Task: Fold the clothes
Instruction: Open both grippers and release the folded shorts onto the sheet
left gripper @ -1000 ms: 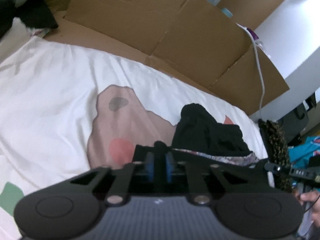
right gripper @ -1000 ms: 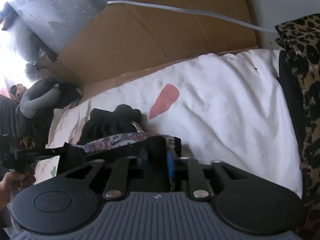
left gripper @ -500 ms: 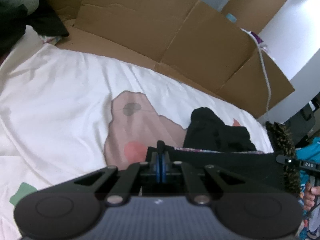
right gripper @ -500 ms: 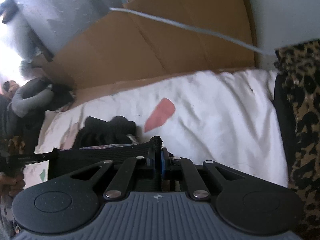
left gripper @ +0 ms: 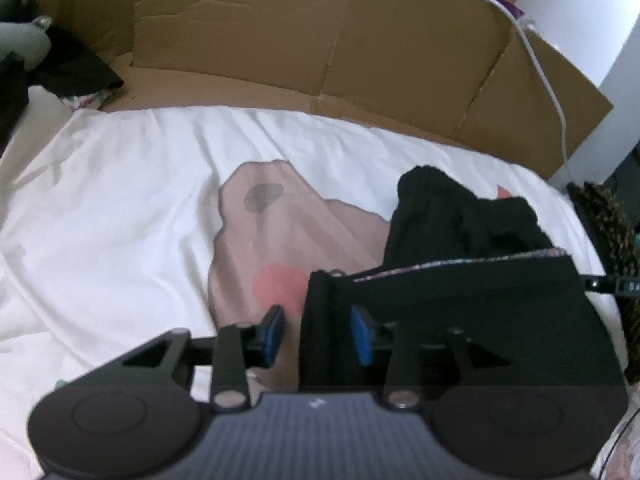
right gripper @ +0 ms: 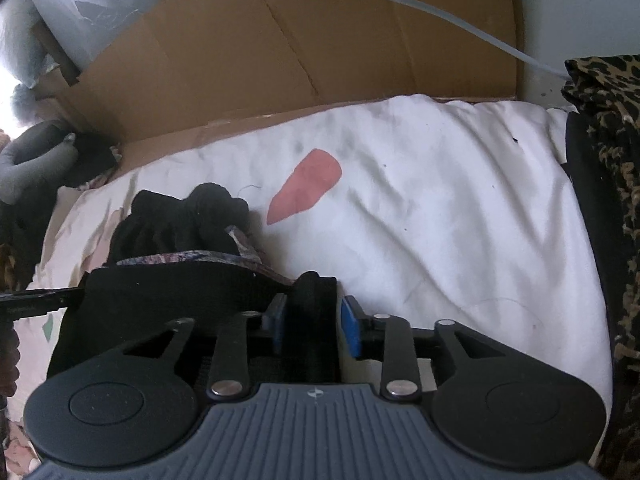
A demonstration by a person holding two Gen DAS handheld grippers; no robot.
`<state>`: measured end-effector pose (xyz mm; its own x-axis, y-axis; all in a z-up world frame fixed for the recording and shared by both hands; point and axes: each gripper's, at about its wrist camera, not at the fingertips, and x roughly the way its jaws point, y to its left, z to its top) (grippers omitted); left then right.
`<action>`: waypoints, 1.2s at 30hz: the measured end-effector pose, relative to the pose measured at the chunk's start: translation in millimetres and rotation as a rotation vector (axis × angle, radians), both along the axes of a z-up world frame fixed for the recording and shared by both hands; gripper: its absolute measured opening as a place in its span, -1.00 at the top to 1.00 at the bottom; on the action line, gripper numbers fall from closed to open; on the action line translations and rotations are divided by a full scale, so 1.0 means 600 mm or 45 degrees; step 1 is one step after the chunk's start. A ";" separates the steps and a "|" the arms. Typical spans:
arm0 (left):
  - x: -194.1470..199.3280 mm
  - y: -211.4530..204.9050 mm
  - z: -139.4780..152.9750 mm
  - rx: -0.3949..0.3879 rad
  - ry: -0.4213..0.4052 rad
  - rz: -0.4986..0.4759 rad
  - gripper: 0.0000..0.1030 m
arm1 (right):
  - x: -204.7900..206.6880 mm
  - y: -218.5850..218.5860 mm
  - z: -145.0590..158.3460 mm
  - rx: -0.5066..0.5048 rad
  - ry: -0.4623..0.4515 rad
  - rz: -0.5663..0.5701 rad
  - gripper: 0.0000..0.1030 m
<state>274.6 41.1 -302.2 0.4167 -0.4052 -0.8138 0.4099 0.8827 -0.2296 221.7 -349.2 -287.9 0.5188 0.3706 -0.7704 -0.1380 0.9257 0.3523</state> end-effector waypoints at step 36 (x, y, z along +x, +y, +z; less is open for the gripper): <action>-0.014 0.019 0.045 -0.110 -0.034 0.078 0.89 | -0.046 -0.034 0.064 0.053 -0.186 -0.118 0.87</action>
<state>266.4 52.4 -275.3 0.4642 -0.4467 -0.7649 0.3628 0.8836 -0.2958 194.0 -369.6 -249.6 0.6575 0.3455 -0.6696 -0.1048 0.9220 0.3728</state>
